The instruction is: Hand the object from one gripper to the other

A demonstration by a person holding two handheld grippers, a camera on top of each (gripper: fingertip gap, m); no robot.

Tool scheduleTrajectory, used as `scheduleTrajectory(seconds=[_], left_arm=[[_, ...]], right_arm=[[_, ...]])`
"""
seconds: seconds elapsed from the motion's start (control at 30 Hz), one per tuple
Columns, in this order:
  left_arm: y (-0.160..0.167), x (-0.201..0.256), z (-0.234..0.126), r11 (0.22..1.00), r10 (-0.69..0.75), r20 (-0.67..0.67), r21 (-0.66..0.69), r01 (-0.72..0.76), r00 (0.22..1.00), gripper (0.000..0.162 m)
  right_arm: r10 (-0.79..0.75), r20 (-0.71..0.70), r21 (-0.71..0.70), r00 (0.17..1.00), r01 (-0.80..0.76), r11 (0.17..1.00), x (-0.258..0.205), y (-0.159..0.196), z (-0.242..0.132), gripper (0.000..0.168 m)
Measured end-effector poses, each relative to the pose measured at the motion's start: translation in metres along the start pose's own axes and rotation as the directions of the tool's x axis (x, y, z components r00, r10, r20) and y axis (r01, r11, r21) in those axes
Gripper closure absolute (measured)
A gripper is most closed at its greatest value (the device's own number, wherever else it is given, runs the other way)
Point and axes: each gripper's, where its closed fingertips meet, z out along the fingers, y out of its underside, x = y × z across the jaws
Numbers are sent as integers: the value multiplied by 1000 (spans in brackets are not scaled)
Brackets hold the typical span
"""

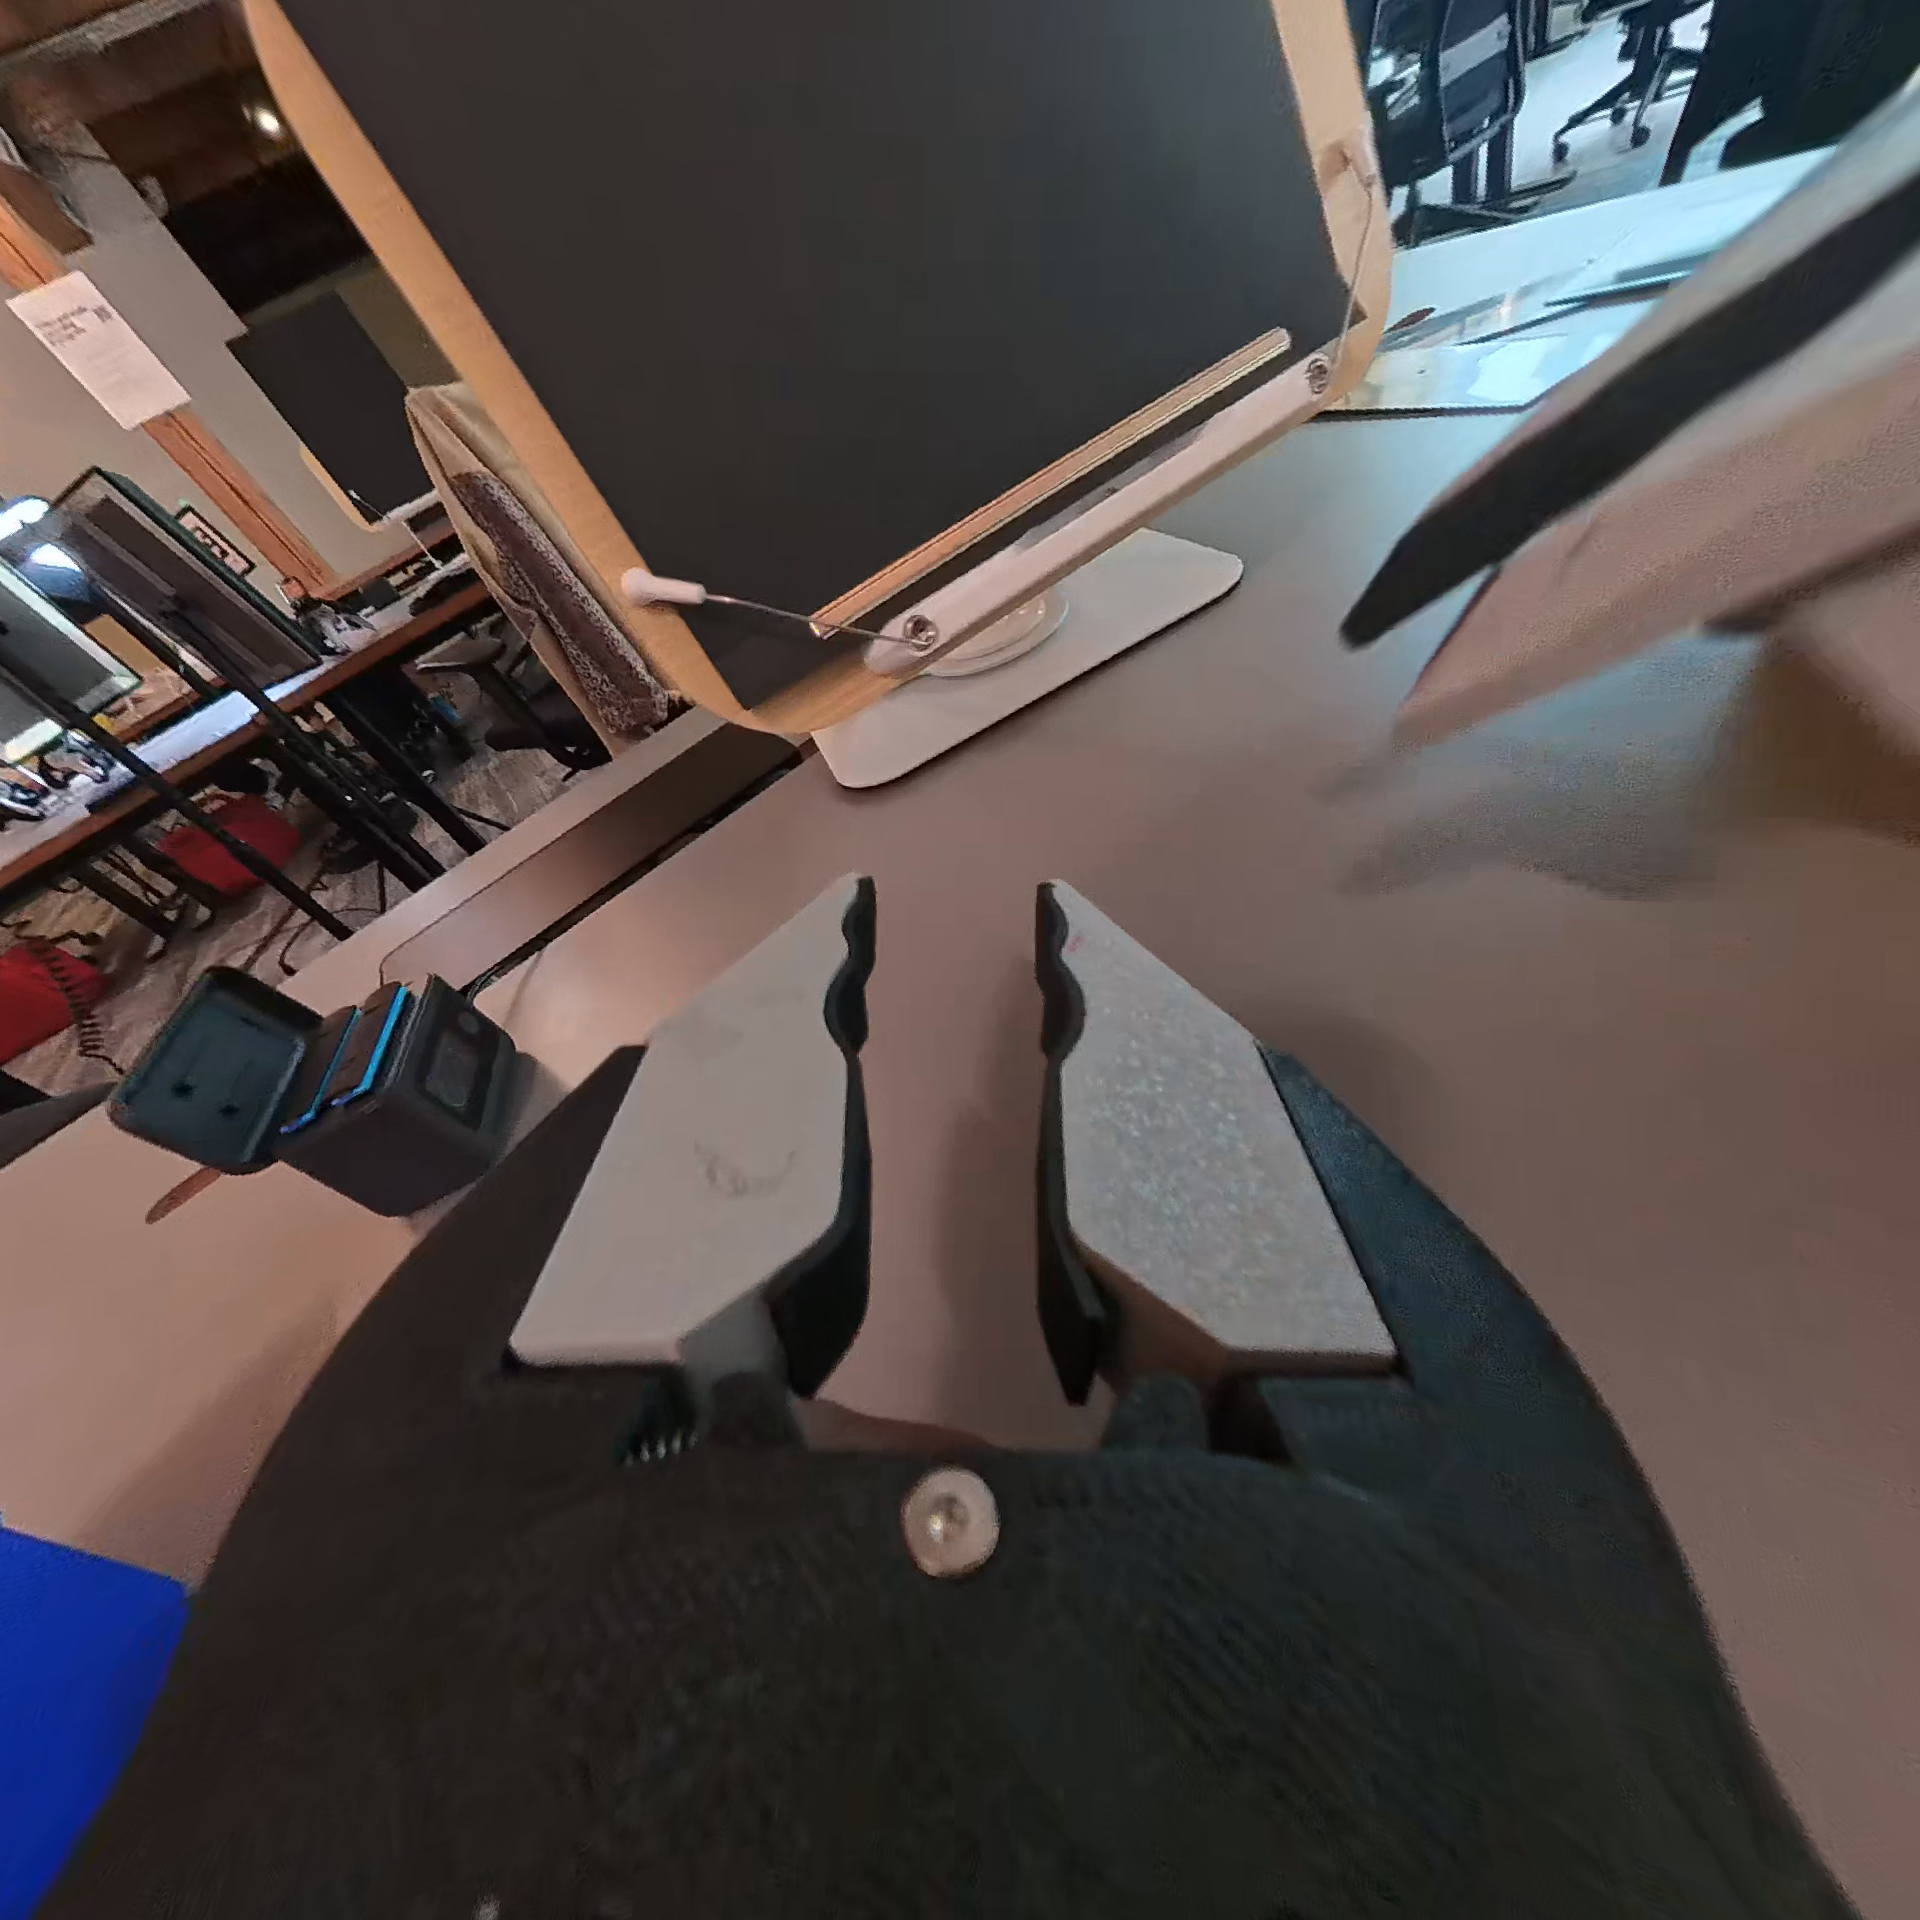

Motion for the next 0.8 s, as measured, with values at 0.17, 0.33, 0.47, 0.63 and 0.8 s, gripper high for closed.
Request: scheduleTrajectory(seconds=[0.17, 0.33, 0.47, 0.63, 0.8], left_arm=[[6, -4, 2, 999, -36, 1, -19, 36, 999, 134], [3, 2, 2, 998, -62, -25, -14, 61, 998, 140], [9, 12, 6, 995, -94, -71, -50, 91, 993, 137], [17, 20, 10, 989, -119, -109, -101, 109, 987, 124], [17, 23, 8, 986, -144, -135, -102, 131, 980, 133]], right_arm=[[-124, -187, -5, 974, 125, 992, 43, 19, 39, 104], [-80, -139, 106, 987, 96, 990, 44, 5, 33, 98], [-69, -144, 120, 987, 87, 989, 49, 4, 30, 92], [-121, -178, 81, 977, 137, 987, 47, 7, 34, 83], [-81, -182, 114, 980, 103, 988, 51, 5, 30, 90]])
